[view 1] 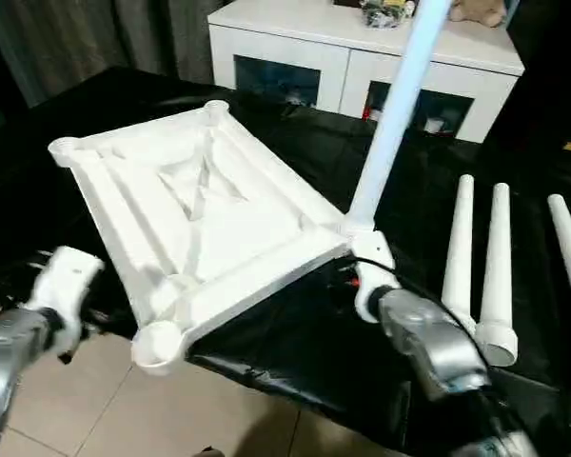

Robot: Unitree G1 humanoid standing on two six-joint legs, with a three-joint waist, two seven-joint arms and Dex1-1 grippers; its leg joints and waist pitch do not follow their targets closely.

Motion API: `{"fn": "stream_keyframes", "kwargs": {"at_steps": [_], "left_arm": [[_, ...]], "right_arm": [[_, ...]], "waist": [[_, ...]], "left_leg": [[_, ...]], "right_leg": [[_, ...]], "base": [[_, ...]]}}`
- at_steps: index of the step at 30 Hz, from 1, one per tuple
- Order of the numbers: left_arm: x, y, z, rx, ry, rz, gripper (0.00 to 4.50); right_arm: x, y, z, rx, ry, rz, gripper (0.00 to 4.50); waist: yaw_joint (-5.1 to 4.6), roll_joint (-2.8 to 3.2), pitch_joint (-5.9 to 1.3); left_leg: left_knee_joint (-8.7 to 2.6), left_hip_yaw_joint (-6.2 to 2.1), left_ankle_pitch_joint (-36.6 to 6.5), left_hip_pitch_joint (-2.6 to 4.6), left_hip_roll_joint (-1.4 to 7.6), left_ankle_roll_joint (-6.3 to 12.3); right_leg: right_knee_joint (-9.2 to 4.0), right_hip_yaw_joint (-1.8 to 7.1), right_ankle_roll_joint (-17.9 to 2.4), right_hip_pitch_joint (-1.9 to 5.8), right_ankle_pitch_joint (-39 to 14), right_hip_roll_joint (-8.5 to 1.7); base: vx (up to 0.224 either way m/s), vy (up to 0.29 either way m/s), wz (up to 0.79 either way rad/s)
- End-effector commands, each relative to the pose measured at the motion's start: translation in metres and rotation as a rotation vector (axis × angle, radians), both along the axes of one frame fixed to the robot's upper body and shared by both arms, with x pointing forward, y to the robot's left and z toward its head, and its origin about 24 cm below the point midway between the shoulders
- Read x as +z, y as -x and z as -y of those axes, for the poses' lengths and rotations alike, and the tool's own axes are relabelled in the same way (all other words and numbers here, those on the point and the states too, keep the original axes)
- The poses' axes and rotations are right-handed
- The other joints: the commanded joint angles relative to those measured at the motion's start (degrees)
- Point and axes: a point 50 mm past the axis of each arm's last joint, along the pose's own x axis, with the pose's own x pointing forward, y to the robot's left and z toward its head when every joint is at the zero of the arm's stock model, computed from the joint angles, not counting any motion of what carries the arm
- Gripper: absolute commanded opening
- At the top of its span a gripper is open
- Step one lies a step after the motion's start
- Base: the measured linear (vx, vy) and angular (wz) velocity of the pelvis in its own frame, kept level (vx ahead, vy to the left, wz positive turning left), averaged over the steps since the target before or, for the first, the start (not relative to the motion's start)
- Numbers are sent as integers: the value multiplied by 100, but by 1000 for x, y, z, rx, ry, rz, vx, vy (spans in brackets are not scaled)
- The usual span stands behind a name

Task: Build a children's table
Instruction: Rotate table base

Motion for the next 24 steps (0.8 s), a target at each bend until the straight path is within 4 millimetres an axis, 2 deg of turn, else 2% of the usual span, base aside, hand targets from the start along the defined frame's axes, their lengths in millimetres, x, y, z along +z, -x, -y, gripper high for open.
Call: {"fn": "stream_keyframes", "kwargs": {"at_steps": [1, 4, 5, 6, 8, 9, 11, 12, 13, 15, 16, 17, 18, 20, 21, 22, 24], "left_arm": [[-3, -1, 26, -102, 77, -26, 443], [-6, -3, 41, -146, 106, -32, 447], [-10, -5, 53, -179, 133, -34, 447], [-10, -5, 54, -182, 136, -35, 447], [-13, -13, 75, -235, 159, -4, 447], [-13, -13, 75, -235, 159, -4, 447], [-14, -20, 92, -272, 171, 27, 447], [-16, -25, 112, -332, 189, 55, 447], [-17, -27, 118, -347, 196, 60, 447], [-21, -31, 143, -418, 216, 78, 447], [-21, -32, 147, -430, 220, 84, 447], [-21, -34, 153, -443, 226, 92, 447], [-21, -38, 168, -483, 239, 122, 447], [-19, -42, 180, -510, 249, 151, 447], [-18, -43, 182, -515, 251, 155, 447], [-15, -45, 188, -539, 258, 171, 447], [-15, -45, 188, -539, 258, 171, 447]], "right_arm": [[1, -6, -6, -3, 3, 15, 411], [3, -9, -11, -3, -1, 25, 411], [8, -12, -12, -9, -12, 47, 411], [9, -12, -12, -10, -13, 49, 411], [20, -17, -6, -64, -9, 91, 411], [20, -17, -6, -64, -9, 91, 411], [27, -20, 4, -124, 14, 101, 411], [36, -24, 15, -177, 21, 117, 411], [39, -26, 18, -190, 24, 125, 411], [51, -30, 31, -214, 47, 133, 411], [54, -31, 34, -223, 54, 132, 411], [56, -32, 38, -232, 63, 132, 411], [64, -36, 47, -255, 83, 125, 411], [71, -40, 55, -271, 104, 105, 411], [72, -40, 57, -274, 109, 100, 411], [75, -42, 63, -290, 136, 65, 411], [75, -42, 63, -290, 136, 65, 411]], "waist": [[-25, 144, -305], [-34, 138, -303], [-35, 146, -303], [-34, 144, -305], [-15, 140, -300], [-11, 137, -304], [-7, 137, -307], [0, 124, -311], [-2, 137, -305], [-2, 166, -306], [-13, 149, -312], [-18, 136, -311], [-41, 210, -320], [-48, 147, -340], [-39, 190, -350], [-50, 200, -354], [-61, 177, -356]], "left_leg": [[-427, -96, -1661, 168, 250, -340], [-434, -104, -1654, 159, 250, -370], [-432, -100, -1690, 179, 246, -373], [-429, -98, -1715, 187, 245, -375], [-429, -94, -1783, 199, 245, -391], [-426, -92, -1760, 200, 245, -399], [-427, -97, -1761, 194, 241, -403], [-425, -100, -1746, 200, 245, -401], [-426, -102, -1735, 183, 238, -409], [-423, -108, -1733, 166, 234, -421], [-417, -110, -1717, 155, 230, -427], [-413, -108, -1680, 144, 222, -416], [-394, -111, -1610, 134, 214, -423], [-366, -105, -1448, 120, 206, -379], [-350, -103, -1355, 119, 204, -366], [-336, -107, -1200, 97, 198, -332], [-310, -89, -1044, 85, 194, -244]], "right_leg": [[-379, 268, -1026, 168, -544, -393], [-375, 258, -985, 190, -559, -382], [-385, 257, -941, 176, -604, -370], [-389, 259, -927, 171, -639, -371], [-414, 268, -865, 163, -821, -377], [-415, 269, -852, 164, -825, -378], [-425, 267, -772, 169, -933, -369], [-427, 267, -763, 165, -931, -375], [-433, 268, -709, 179, -982, -369], [-436, 268, -660, 189, -1040, -377], [-443, 267, -622, 201, -1045, -377], [-448, 269, -618, 210, -1026, -376], [-441, 268, -645, 216, -935, -378], [-432, 262, -691, 255, -743, -376], [-416, 263, -730, 256, -620, -382], [-393, 256, -790, 283, -419, -374], [-382, 252, -910, 290, -248, -379]], "base": [[0, 0, 0], [0, 0, 0], [0, 0, 0], [0, 0, 0], [0, 0, 0], [0, 0, 0], [0, 0, 0], [0, 0, 0], [0, 0, 0], [0, 0, 0], [0, 0, 0], [0, 0, 0], [0, 0, 0], [0, 0, 0], [0, 0, 0], [0, 0, 0], [0, 0, 0]]}}
